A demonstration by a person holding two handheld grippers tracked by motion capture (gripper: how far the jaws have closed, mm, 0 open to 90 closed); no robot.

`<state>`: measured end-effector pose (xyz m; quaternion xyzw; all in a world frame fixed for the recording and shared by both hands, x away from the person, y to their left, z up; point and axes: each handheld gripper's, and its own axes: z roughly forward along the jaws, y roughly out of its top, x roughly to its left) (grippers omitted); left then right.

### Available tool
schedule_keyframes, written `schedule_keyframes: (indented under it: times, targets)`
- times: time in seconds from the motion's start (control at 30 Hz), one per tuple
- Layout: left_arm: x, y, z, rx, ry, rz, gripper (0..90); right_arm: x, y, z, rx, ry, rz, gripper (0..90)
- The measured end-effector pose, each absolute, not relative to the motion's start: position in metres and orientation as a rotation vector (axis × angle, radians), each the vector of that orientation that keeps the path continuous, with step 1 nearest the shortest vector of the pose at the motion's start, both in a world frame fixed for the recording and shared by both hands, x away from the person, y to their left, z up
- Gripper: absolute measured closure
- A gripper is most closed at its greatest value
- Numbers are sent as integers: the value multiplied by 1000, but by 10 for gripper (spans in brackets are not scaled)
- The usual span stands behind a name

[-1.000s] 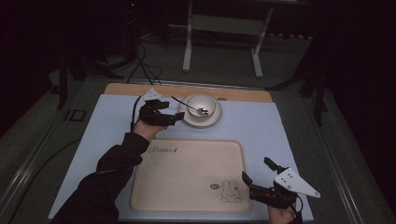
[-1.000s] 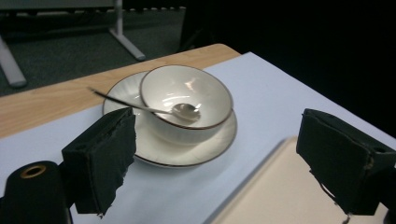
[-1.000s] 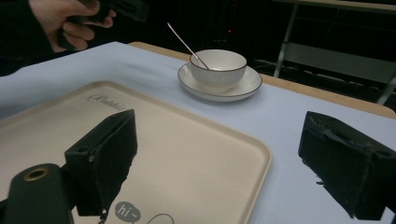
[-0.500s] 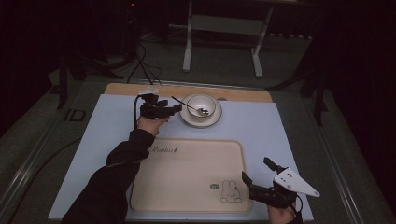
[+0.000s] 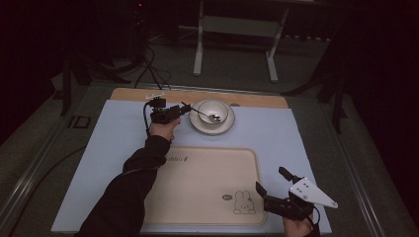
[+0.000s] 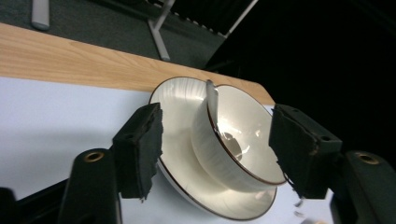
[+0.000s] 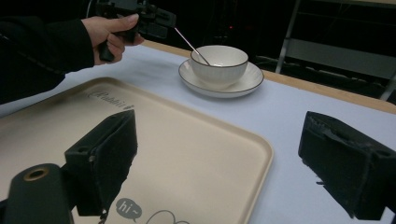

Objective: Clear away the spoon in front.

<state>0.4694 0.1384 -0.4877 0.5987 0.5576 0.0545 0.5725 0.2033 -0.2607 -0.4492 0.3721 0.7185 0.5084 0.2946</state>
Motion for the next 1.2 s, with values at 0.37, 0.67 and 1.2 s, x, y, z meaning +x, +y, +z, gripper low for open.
schedule_keyframes:
  times: [0.37, 0.67, 1.2]
  targets:
    - [476, 135, -493, 1311, 1354, 109, 527, 205, -263, -451, 1010, 1918, 1365, 116]
    - [479, 130, -497, 1241, 1393, 99, 654, 206, -263, -451, 1014, 1919, 1365, 116]
    - [473, 119, -496, 1103, 1454, 141, 882, 205, -264, -451, 1014, 1917, 1361, 117]
